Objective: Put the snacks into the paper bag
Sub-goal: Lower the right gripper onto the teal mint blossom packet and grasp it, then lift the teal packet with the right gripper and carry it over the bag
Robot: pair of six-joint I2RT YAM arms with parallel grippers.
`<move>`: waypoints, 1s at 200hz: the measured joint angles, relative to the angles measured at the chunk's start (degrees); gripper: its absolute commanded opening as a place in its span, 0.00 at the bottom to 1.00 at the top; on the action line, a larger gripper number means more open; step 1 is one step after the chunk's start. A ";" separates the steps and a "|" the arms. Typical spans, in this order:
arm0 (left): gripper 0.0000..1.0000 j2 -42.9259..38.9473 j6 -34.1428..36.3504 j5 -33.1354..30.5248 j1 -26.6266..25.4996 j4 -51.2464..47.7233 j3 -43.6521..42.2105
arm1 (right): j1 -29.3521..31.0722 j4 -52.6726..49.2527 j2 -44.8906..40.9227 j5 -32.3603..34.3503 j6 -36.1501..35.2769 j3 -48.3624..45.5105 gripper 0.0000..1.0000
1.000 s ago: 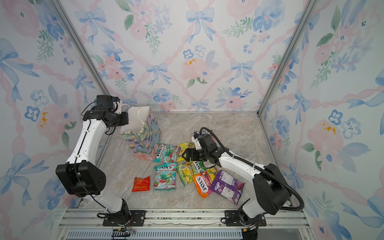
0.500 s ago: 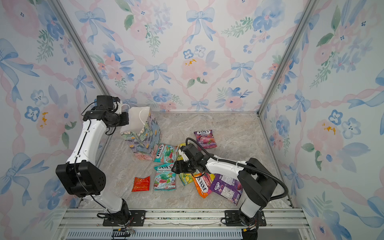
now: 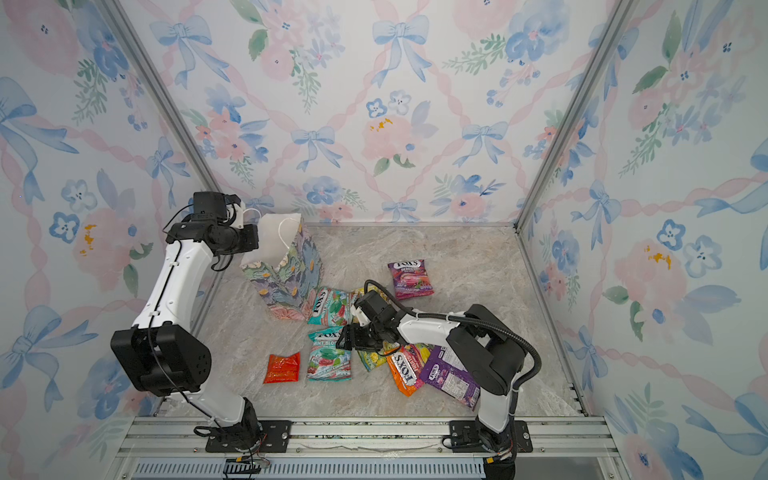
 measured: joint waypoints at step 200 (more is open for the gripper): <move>0.00 -0.11 -1.53 1.29 0.00 -0.22 0.33 | -4.59 1.53 -8.76 -2.93 1.01 0.26 0.00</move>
